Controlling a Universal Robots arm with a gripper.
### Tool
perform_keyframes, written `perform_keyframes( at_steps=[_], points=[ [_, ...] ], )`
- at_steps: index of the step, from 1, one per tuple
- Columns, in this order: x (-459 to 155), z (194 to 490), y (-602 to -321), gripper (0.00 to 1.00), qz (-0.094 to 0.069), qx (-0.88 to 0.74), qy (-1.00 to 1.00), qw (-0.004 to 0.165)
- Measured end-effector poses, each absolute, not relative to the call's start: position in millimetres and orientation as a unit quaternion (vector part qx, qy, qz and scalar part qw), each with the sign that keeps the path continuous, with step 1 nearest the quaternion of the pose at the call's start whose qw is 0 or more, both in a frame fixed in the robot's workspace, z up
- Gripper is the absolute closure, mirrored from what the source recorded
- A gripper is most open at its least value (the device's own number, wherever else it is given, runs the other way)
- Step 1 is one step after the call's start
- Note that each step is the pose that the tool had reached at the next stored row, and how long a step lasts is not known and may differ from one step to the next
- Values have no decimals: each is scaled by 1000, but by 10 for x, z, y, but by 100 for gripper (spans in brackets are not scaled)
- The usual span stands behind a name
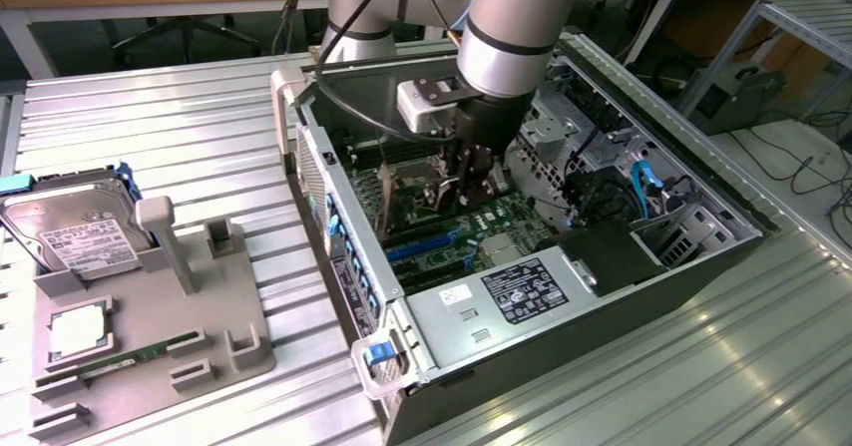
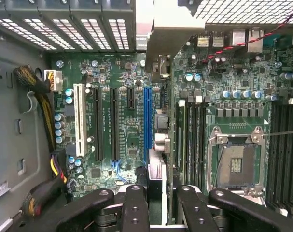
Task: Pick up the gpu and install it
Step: 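Insert the gpu into the slot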
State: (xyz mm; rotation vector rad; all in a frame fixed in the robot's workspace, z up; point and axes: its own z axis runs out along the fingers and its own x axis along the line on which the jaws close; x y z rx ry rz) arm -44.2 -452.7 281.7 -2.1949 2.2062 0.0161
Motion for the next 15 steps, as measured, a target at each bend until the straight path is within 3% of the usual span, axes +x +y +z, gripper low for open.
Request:
perform_keyframes(
  at_steps=[15],
  points=[
    [-569,2639,-4583,72,5,-705,709,15]
  ],
)
